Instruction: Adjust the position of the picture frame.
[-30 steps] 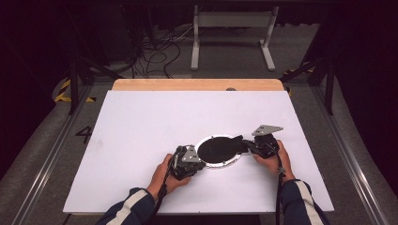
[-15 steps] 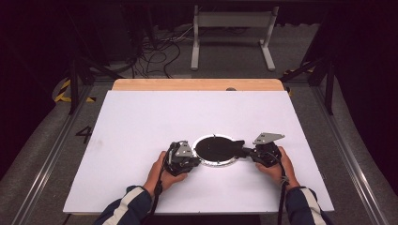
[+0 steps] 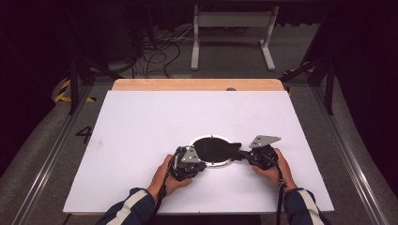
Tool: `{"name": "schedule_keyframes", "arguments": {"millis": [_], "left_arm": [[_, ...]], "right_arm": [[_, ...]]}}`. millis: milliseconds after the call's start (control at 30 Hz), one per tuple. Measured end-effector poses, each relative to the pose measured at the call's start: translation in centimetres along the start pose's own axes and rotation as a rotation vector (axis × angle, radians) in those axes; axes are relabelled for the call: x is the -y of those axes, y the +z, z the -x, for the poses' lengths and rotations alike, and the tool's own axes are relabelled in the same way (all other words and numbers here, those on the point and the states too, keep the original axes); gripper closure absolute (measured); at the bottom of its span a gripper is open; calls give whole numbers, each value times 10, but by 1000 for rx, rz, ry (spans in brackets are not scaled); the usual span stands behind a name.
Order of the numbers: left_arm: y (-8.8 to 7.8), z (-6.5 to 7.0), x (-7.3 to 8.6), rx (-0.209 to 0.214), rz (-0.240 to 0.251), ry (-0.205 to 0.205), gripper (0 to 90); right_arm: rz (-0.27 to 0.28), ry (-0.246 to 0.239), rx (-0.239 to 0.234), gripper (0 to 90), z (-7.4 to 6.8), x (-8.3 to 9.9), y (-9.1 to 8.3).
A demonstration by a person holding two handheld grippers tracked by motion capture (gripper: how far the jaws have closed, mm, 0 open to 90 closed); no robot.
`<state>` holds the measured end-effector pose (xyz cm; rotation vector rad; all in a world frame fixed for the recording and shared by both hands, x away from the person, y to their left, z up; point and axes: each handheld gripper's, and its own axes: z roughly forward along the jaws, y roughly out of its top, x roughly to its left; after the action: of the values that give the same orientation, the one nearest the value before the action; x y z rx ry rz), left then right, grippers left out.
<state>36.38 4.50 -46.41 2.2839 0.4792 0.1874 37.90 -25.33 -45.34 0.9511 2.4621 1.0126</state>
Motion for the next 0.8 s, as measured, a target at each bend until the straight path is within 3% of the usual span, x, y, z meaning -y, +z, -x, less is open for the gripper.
{"name": "schedule_keyframes", "arguments": {"millis": [267, 800], "left_arm": [[-2, -3, 0, -21, -5, 6, 875], [-9, -19, 4, -63, -32, 3, 866]], "right_arm": [[-9, -3, -4, 900, -5, -2, 0], [-38, -81, -55, 900, -22, -8, 2]]}}
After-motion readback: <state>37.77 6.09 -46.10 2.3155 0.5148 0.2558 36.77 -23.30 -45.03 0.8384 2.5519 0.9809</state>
